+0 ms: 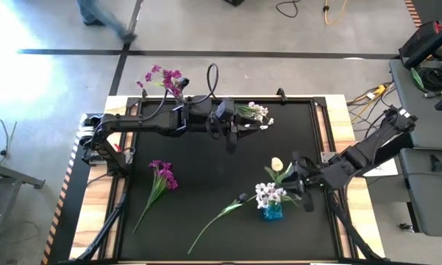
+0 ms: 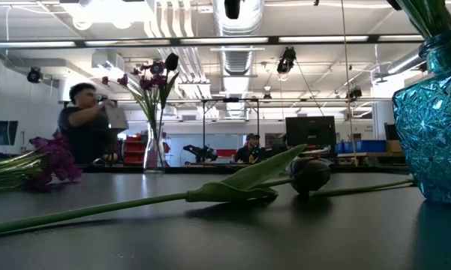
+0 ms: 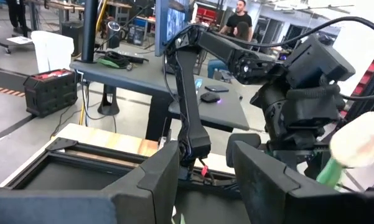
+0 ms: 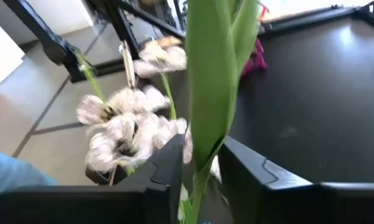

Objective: Sort flowers into vase by color
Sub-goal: Put the left white tulip into the blue vase, then put the violet flowers into the transparent vase

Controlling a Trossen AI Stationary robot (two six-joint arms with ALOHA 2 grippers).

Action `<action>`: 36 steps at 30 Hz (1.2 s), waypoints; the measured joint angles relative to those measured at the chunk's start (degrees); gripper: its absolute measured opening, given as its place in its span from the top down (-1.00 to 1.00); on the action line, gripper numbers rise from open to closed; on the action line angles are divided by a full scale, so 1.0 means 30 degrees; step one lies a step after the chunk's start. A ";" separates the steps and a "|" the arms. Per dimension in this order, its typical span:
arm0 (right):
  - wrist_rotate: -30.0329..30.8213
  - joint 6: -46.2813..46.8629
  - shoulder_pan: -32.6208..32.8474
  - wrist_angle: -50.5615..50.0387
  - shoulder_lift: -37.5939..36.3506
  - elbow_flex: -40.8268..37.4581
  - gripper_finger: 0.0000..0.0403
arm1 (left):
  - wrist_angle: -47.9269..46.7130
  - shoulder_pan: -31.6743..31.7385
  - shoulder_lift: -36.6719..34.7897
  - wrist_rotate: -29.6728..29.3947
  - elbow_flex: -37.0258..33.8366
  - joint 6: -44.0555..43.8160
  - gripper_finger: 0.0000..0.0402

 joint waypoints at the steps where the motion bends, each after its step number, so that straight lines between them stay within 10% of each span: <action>1: -0.0015 0.0359 0.0000 -0.0213 0.0106 0.0000 0.49 | -0.0053 0.0000 0.0000 0.0000 0.0000 0.0007 0.32; 15: -0.0667 0.2281 0.0087 -0.0574 0.0271 0.0859 0.08 | -0.0020 -0.0005 0.0000 0.0059 0.0000 0.0010 0.32; 36: 0.1198 0.2212 0.0030 -0.5267 0.0325 0.4430 0.34 | -0.2655 -0.0044 -0.0354 0.0159 0.0011 -0.0223 0.43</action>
